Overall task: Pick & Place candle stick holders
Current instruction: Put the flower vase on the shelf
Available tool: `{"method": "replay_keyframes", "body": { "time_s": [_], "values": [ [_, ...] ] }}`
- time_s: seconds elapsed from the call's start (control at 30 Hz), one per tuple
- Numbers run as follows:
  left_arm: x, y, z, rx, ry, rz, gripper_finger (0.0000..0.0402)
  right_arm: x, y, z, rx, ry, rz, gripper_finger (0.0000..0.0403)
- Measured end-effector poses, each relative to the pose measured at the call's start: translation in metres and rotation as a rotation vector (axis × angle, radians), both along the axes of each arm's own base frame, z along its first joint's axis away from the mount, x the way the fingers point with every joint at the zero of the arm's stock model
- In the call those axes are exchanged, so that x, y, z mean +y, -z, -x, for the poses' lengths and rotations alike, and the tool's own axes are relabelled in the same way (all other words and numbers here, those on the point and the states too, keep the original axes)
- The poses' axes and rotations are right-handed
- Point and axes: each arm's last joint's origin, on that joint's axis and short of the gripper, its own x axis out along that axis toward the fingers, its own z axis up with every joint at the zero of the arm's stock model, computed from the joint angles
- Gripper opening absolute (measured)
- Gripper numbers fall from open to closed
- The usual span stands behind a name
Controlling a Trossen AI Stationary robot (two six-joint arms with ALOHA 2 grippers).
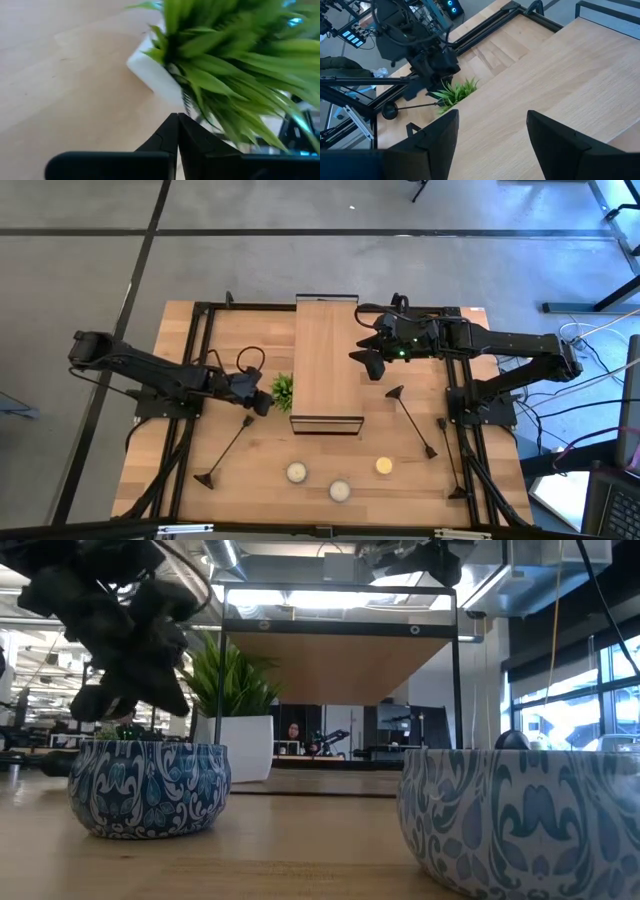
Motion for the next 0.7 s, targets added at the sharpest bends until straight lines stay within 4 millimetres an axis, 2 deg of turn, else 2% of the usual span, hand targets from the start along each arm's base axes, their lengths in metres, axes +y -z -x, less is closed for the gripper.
{"method": "replay_keyframes", "body": {
  "time_s": [0.23, 0.33, 0.57, 0.7],
  "values": [
    [-0.006, -0.014, 0.015, -0.036, 0.119, -0.127, 0.0003, 0.001, 0.000, 0.000, 0.001, -0.014, -0.008, 0.0238],
    [-0.008, -0.017, 0.021, -0.039, 0.142, -0.128, 0.0014, 0.001, 0.000, 0.000, 0.001, -0.014, -0.008, 0.0238],
    [-0.007, -0.031, 0.030, -0.133, 0.138, -0.109, 0.0078, 0.001, 0.000, 0.000, 0.003, -0.014, -0.008, 0.0238],
    [-0.005, -0.040, 0.028, -0.216, 0.131, -0.223, 0.0114, 0.001, 0.000, 0.000, 0.003, -0.014, -0.008, 0.0238]
  ]
}}
